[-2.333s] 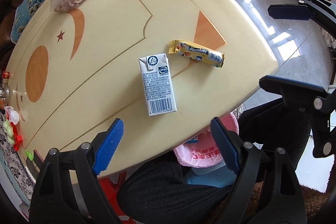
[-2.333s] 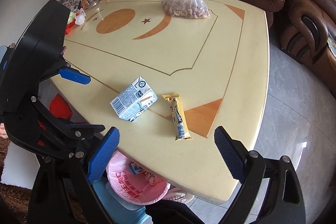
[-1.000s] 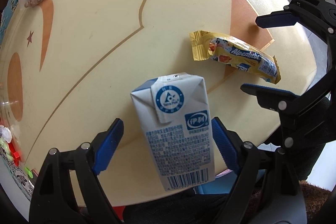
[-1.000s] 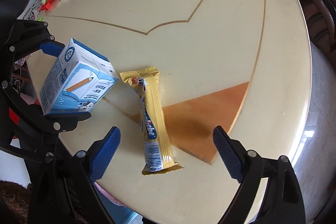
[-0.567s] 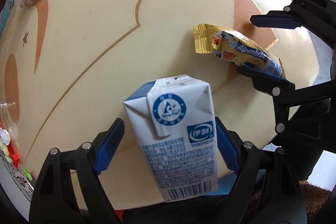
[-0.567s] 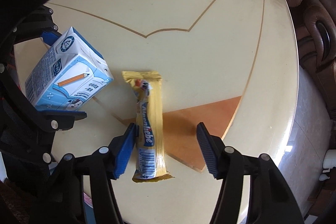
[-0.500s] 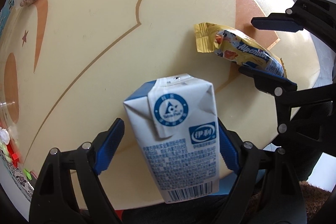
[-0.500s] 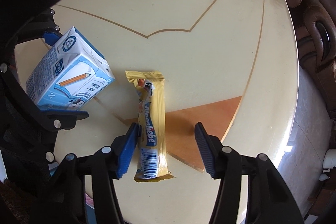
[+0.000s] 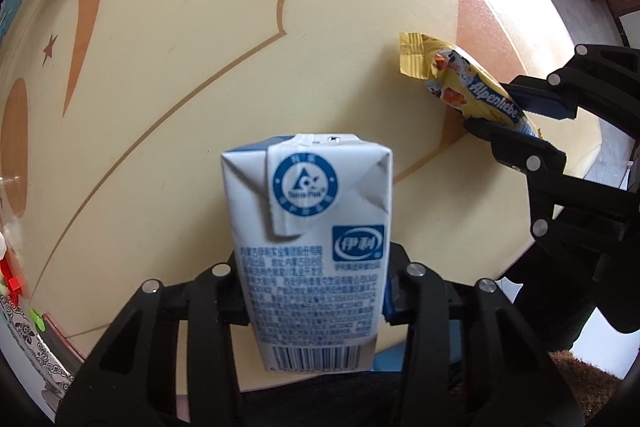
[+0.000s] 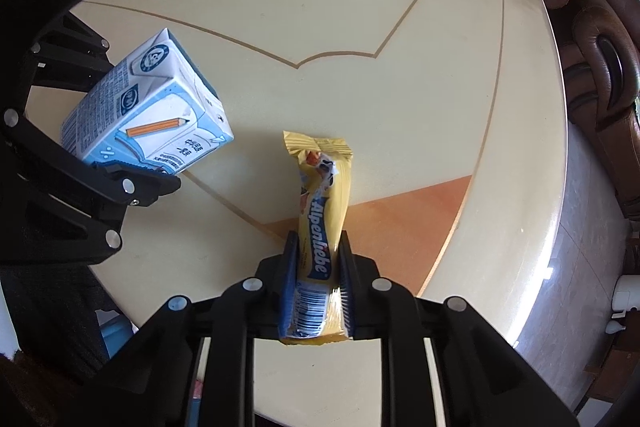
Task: Collect trash
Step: 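Lift the milk carton and snack bar and carry both over the pink bin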
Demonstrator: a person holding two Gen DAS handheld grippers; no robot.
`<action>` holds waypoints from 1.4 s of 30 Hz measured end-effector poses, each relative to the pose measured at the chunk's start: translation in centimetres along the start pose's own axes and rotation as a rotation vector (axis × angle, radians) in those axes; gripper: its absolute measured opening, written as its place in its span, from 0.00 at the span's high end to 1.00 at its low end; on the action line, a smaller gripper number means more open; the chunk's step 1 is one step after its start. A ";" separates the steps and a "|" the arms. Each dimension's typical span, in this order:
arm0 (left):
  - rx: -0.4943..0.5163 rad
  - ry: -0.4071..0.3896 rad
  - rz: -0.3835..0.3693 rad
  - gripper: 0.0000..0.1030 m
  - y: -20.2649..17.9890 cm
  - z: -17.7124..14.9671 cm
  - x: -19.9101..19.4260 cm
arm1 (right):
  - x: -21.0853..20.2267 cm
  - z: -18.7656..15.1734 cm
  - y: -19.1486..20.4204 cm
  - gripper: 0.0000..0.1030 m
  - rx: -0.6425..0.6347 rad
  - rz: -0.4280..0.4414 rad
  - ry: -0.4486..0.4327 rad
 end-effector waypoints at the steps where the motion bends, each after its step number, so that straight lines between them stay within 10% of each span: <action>1: -0.004 -0.008 0.005 0.59 0.1 -0.3 -0.2 | -0.2 0.0 0.0 0.81 0.000 -0.007 -0.003; 27: -0.066 -0.210 0.064 0.58 -2.9 -10.7 -7.7 | -12.1 -5.5 5.8 0.81 0.024 -0.041 -0.165; 42: -0.021 -0.245 0.076 0.58 -9.2 -17.5 -5.3 | -13.4 -12.2 11.4 0.81 0.022 0.001 -0.168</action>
Point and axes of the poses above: each gripper's, at about its wrist camera, not at the fingertips, and x roughly the way its jaws point, y to its left, z to its top, the point moved 2 cm from there along x, roughly the way its jaws point, and after that the axes turned 7 degrees about x, right-handed, at the moved point
